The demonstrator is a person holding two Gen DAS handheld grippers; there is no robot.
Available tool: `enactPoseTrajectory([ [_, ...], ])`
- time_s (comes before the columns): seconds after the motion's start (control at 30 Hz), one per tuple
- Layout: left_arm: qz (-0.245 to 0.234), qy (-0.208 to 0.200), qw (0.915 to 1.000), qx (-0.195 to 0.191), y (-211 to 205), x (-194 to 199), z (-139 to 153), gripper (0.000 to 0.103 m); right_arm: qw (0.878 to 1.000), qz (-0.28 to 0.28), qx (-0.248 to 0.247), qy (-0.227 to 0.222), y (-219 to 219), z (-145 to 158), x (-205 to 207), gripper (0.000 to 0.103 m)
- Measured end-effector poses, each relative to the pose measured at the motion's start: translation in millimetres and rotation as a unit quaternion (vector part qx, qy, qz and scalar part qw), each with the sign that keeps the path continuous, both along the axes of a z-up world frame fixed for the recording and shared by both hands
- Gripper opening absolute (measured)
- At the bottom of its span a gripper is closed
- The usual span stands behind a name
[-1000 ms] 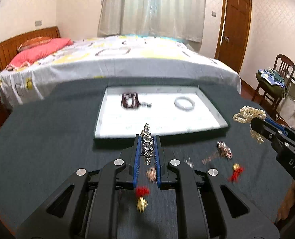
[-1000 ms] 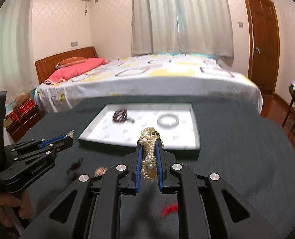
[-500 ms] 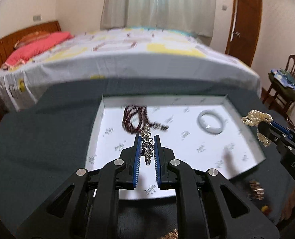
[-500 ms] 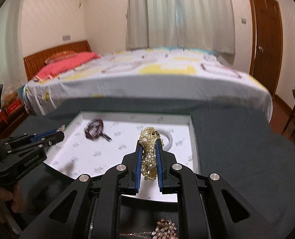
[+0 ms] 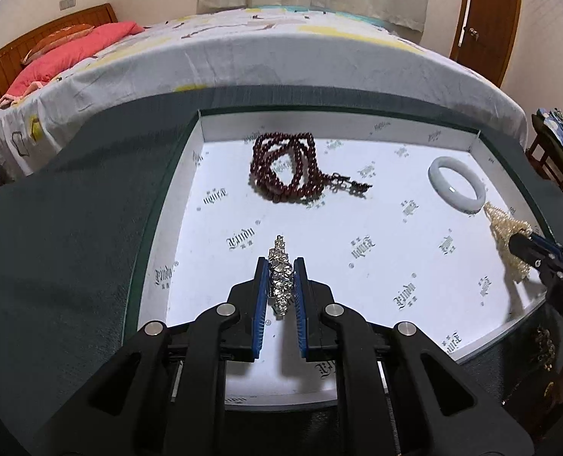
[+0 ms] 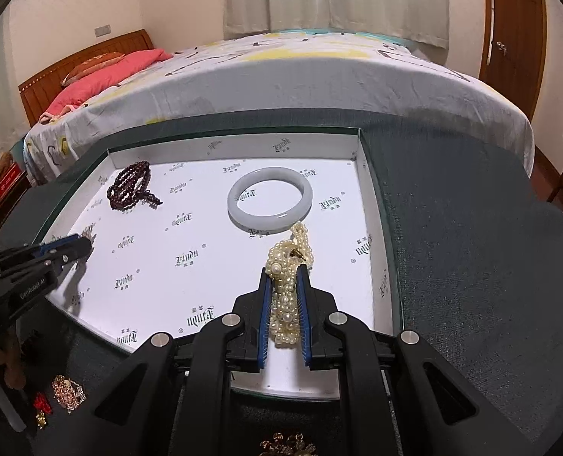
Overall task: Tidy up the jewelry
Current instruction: 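Carry the brooch with the left tool into the box while the right tool carries the pearls there, then open both tools and withdraw them from the box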
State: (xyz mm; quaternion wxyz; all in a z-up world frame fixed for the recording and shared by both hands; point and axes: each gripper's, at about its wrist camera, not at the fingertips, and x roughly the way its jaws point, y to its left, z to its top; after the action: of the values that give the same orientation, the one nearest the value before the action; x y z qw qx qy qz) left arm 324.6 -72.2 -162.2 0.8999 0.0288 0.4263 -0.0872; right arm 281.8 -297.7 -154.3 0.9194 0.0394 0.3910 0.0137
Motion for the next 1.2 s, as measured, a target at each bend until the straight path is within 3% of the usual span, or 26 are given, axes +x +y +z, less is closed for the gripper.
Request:
enactPoseTrajectory([
  [0.07, 0.000, 0.000, 1.0000, -0.001, -0.1, -0.3, -0.1, 0.016, 1.000, 0.003, 0.000, 0.002, 0.4, -0.8, 1.7, 0.014],
  [0.17, -0.001, 0.001, 1.0000, 0.000, -0.4, 0.2, 0.0, 0.034, 1.000, 0.007, -0.004, 0.004, 3.0, -0.7, 2.1, 0.017],
  [0.23, -0.004, 0.002, 1.0000, -0.003, -1.2, -0.5, 0.2, 0.041, 1.000, 0.009, -0.007, 0.000, 4.9, 0.5, 1.3, 0.027],
  [0.3, -0.005, 0.003, 1.0000, -0.003, -1.5, -0.7, -0.1, 0.043, 1.000, 0.004, -0.007, -0.004, 4.4, 1.3, 0.0, 0.050],
  [0.63, 0.002, -0.023, 0.9996, -0.016, 2.4, -7.1, 17.7, 0.064, 1.000, -0.009, 0.002, -0.021, -3.5, 15.0, -11.5, 0.050],
  [0.9, 0.005, -0.051, 0.9984, -0.024, 10.1, -30.3, 45.9, 0.068, 0.999, -0.019, 0.001, -0.047, -4.5, 37.9, -36.3, 0.050],
  [1.2, 0.022, -0.069, 0.9968, -0.035, 22.9, -74.2, 62.2, 0.070, 0.998, -0.041, 0.007, -0.046, -11.6, 41.1, -78.3, 0.050],
])
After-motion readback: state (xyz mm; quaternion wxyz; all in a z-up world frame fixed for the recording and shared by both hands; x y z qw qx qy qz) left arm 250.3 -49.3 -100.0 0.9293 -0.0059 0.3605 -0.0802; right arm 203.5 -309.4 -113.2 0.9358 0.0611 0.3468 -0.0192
